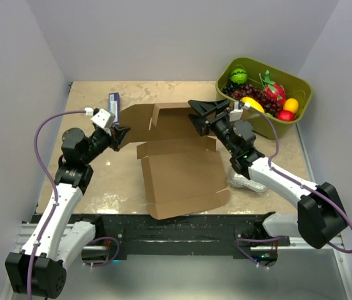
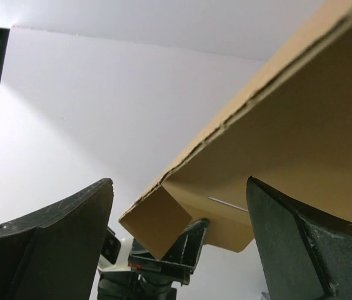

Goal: Fold the paper box

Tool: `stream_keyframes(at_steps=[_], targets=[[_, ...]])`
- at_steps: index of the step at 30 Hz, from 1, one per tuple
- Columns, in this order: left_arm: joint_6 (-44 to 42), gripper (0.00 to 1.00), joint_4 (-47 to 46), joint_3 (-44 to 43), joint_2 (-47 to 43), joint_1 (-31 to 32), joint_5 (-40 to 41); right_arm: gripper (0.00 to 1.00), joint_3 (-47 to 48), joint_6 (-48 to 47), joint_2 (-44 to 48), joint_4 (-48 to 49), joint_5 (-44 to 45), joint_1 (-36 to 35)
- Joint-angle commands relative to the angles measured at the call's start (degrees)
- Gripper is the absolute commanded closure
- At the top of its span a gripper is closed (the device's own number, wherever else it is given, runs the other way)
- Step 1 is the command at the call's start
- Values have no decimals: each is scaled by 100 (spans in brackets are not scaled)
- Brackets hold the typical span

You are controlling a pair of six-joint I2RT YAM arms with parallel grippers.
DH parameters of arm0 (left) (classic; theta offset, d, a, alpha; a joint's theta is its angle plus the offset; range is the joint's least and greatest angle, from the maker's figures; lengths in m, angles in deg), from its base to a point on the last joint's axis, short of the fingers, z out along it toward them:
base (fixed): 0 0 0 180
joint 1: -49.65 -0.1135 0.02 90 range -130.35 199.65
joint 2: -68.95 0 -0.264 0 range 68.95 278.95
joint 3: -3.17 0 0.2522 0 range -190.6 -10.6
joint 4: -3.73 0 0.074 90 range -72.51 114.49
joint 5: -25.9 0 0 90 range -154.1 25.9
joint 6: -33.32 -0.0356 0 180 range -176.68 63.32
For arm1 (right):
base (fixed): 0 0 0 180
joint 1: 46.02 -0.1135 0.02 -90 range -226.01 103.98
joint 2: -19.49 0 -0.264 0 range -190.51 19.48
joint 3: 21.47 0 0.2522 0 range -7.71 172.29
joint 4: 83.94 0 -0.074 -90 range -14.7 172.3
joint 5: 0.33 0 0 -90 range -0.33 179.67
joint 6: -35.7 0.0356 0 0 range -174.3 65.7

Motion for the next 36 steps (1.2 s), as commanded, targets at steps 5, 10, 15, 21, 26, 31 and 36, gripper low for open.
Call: stream_keyframes(at_steps=[5, 10, 15, 21, 26, 31, 36], targets=[[-145, 100, -245, 33, -154, 93, -124, 14, -151, -11, 173, 228, 648, 6], [-136, 100, -245, 33, -127, 110, -124, 36, -221, -81, 146, 272, 701, -2], [-110, 100, -245, 42, -127, 119, -133, 53, -415, -72, 217, 281, 772, -2], [-75, 100, -263, 50, -101, 146, -212, 65, -556, 7, 182, 421, 833, -2], [-75, 100, -245, 50, -57, 181, -265, 83, -538, 68, 41, 597, 816, -2], [-22, 88, -70, 24, 13, 207, -108, 100, -678, 217, -21, 773, 999, -2], [109, 40, 115, 68, -118, 207, 331, 100, -880, 270, -56, 817, 1281, -2]])
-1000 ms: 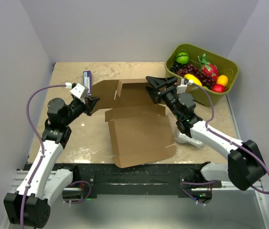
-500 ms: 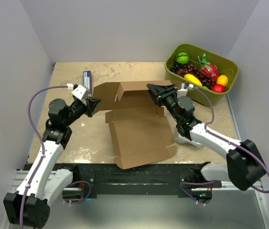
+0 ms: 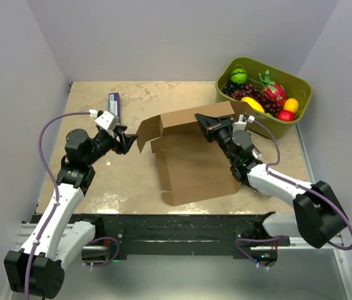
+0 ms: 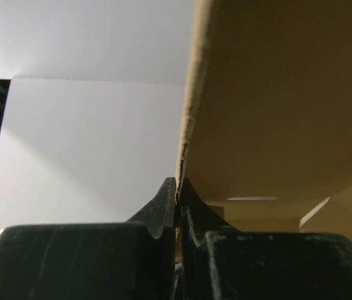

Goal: Fold the paper box

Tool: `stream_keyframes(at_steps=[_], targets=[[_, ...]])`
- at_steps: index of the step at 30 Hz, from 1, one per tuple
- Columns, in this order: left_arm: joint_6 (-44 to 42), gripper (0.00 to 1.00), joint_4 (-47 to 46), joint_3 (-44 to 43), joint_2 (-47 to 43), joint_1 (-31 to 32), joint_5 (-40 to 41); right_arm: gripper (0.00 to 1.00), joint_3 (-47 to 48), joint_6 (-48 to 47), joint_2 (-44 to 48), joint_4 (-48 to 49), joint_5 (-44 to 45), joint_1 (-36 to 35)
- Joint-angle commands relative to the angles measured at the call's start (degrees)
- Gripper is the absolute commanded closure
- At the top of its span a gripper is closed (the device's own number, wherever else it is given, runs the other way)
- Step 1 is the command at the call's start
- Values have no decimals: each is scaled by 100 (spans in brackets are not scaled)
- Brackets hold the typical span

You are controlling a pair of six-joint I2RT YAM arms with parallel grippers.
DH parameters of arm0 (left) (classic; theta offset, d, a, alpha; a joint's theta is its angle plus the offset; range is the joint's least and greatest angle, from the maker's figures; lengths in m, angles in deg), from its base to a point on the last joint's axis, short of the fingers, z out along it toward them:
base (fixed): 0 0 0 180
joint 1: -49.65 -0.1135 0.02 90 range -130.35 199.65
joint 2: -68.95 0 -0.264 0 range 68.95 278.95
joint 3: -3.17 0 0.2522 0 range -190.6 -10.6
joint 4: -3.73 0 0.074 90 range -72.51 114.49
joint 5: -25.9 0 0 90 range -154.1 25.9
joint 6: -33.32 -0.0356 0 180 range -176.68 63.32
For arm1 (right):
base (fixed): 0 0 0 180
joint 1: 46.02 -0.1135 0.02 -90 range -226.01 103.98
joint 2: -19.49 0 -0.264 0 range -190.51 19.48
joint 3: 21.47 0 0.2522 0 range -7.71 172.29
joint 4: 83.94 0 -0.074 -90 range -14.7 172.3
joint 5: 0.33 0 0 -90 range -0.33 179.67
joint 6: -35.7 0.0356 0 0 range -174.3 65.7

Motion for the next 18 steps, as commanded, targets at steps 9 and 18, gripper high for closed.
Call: stream_keyframes(at_steps=[9, 18], targets=[[1272, 34, -164, 620, -1000, 166, 765, 100, -318, -106, -310, 429, 990, -46], [2241, 35, -727, 1316, -986, 947, 1194, 100, -2, -106, -740, -133, 1632, -230]])
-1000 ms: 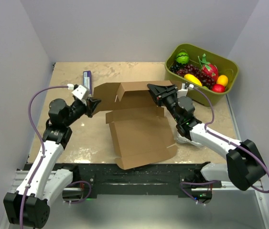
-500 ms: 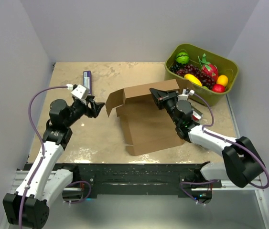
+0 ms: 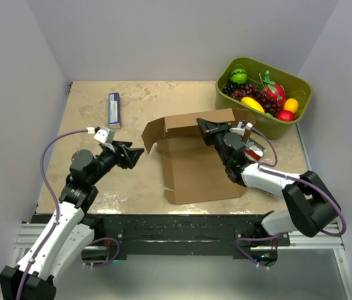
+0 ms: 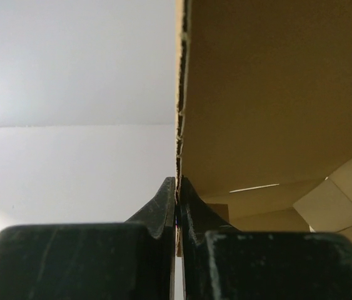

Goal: Fold the paper box

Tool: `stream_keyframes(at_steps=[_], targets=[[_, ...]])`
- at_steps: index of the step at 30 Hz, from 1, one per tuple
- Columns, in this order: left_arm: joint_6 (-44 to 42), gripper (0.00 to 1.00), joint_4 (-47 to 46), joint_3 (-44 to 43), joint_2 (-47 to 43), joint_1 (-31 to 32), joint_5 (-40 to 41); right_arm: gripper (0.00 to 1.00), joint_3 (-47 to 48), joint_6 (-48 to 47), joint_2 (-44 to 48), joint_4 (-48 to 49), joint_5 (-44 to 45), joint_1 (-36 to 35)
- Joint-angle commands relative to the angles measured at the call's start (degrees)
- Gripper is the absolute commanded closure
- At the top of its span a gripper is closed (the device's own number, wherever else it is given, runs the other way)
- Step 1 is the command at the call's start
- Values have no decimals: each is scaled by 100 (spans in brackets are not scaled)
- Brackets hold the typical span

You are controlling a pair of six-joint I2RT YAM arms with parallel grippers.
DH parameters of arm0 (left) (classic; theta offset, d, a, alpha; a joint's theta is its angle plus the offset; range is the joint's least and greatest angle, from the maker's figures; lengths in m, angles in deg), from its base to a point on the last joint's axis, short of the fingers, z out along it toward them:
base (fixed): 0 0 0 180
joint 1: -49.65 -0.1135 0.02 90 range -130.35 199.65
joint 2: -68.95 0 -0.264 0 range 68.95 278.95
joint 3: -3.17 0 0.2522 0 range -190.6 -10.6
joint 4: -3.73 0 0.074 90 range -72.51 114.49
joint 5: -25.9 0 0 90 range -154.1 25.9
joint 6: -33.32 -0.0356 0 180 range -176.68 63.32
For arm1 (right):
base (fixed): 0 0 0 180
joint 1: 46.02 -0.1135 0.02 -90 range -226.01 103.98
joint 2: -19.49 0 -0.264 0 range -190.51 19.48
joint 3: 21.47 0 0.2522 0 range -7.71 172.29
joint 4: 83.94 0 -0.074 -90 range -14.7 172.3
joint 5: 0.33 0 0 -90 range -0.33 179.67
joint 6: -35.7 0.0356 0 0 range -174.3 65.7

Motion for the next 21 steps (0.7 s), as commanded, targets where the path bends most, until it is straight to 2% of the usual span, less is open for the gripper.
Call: stream_keyframes(at_steps=[1, 5, 21], targets=[[615, 35, -633, 245, 331, 478, 492, 100, 315, -77, -208, -208, 712, -128], [571, 35, -923, 281, 1033, 1137, 1107, 100, 465, -60, -375, -410, 906, -207], [1247, 34, -2251, 97, 3214, 1420, 1793, 100, 298, 10, -226, -876, 1240, -400]])
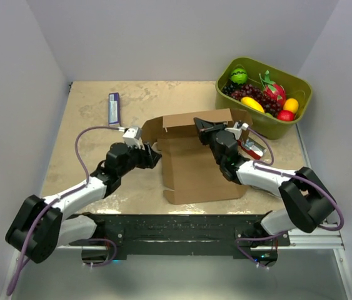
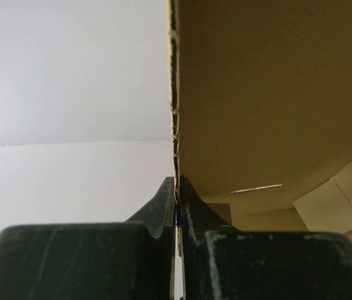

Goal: Fold the paper box

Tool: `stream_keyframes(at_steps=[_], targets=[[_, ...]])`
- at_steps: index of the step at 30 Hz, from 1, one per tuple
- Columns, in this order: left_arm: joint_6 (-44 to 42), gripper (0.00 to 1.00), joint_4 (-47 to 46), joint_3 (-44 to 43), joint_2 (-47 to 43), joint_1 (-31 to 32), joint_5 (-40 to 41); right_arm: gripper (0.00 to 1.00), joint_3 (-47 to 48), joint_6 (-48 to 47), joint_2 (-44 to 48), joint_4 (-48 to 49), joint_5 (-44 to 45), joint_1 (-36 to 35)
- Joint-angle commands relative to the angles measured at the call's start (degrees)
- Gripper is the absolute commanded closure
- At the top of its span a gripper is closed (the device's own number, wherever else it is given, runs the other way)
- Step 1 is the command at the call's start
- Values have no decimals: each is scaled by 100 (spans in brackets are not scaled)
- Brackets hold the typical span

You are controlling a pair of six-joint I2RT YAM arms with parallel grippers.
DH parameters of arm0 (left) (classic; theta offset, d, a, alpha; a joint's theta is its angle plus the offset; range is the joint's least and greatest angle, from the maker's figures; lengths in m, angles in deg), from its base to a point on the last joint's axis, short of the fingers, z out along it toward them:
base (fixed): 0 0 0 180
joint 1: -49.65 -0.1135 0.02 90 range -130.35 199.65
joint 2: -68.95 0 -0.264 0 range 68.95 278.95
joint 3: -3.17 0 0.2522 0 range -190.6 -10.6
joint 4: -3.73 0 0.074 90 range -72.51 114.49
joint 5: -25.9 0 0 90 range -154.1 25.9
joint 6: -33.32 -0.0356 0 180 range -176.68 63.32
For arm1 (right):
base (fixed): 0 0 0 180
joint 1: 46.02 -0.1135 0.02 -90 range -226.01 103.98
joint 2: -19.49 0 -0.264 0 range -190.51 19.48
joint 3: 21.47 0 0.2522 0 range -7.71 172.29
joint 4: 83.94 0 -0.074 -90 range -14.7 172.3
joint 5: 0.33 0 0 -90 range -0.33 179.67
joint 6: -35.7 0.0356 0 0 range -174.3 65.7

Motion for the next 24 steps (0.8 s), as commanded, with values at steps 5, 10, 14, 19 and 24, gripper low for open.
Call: stream_keyframes(at_steps=[5, 10, 14, 19, 24], targets=[[221, 34, -404, -280, 309, 41, 625, 100, -25, 39, 229, -650, 609, -344], [36, 34, 9, -254, 10, 32, 985, 100, 107, 214, 195, -834, 768, -635], [-17, 34, 378, -44, -499, -117, 1188, 100, 177, 443, 63, -931, 777, -951], [-17, 36, 634, 220, -1123, -591, 996, 100, 536, 531, -51, -1598, 1040, -1215], [18, 37, 643, 440, -1256, -671, 740, 100, 538, 698, -183, -1968, 1321, -1242]])
